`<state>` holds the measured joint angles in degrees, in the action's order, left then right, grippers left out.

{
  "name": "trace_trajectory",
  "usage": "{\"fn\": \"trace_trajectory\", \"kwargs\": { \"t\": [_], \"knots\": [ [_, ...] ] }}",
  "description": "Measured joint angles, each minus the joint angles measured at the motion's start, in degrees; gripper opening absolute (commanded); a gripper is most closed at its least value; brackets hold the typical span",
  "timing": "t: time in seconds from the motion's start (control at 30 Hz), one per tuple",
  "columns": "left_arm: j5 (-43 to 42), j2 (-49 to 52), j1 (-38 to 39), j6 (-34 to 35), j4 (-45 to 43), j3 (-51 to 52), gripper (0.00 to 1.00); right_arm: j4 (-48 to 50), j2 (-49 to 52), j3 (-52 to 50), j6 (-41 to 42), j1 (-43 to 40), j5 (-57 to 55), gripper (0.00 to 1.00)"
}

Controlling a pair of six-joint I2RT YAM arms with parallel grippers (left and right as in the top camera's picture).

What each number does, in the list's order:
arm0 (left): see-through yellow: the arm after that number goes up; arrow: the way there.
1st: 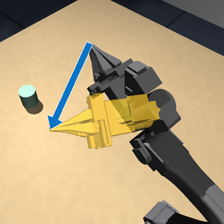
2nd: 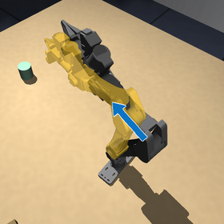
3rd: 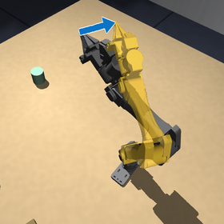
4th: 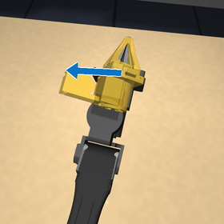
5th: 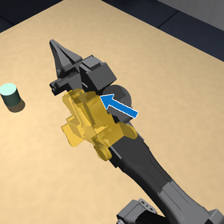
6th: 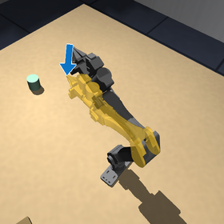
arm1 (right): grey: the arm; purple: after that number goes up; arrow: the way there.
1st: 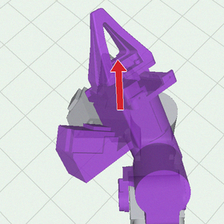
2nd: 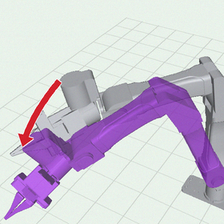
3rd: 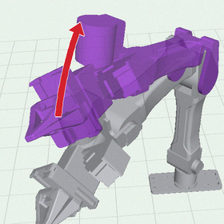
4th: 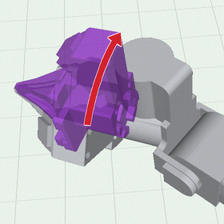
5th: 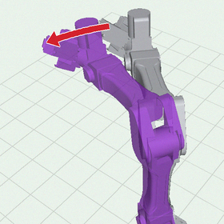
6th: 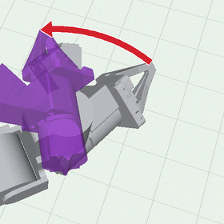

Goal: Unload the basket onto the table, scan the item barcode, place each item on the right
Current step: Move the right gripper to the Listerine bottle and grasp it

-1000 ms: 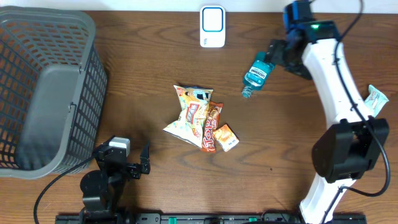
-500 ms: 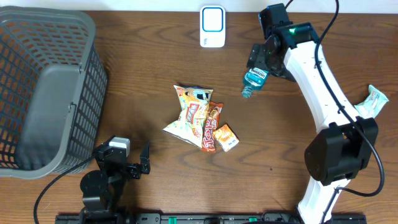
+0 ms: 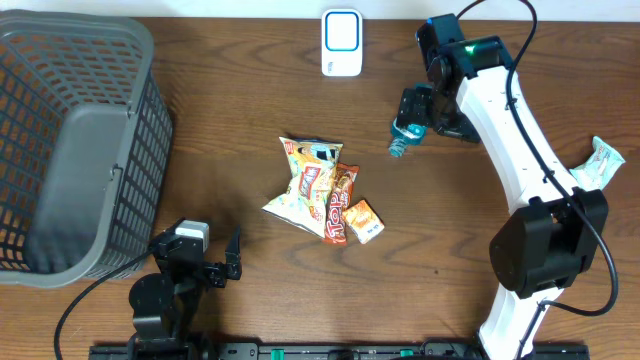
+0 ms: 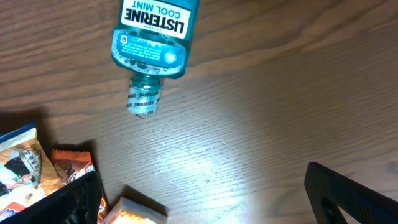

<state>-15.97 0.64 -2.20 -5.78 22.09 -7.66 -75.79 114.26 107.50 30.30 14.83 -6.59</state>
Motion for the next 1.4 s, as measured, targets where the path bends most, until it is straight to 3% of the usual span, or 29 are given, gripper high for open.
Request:
{"fn": "trace_trajectory", "kwargs": {
  "t": [0.17,0.27,0.8,1.03,1.17,1.4],
  "knots": [
    [0.00,0.00,0.00,0.00,0.00,0.00,0.98,1.07,0.00,-1.79,1.01,0.26,0.11,0.99],
    [0.00,0.00,0.00,0.00,0.02,0.00,0.98,3.72,0.07,-5.49,5.14,0.50,0.11,0.88],
    [0.00,0.00,0.00,0.00,0.00,0.00,0.98,22.43,12.22,-9.55,24.35,11.02,0.09,0.71],
    [0.00,0.00,0.00,0.00,0.00,0.00,0.98,17.73,12.87,-9.03,26.23,10.01,-0.76,0.71],
    [0.00,0.00,0.00,0.00,0.00,0.00,0.98,14.86,12.87,-5.75,26.08,9.46,-1.03,0.83],
    [0.00,0.00,0.00,0.00,0.00,0.00,0.98,14.71,12.87,-2.99,25.31,8.41,-4.00,0.80]
  ]
}}
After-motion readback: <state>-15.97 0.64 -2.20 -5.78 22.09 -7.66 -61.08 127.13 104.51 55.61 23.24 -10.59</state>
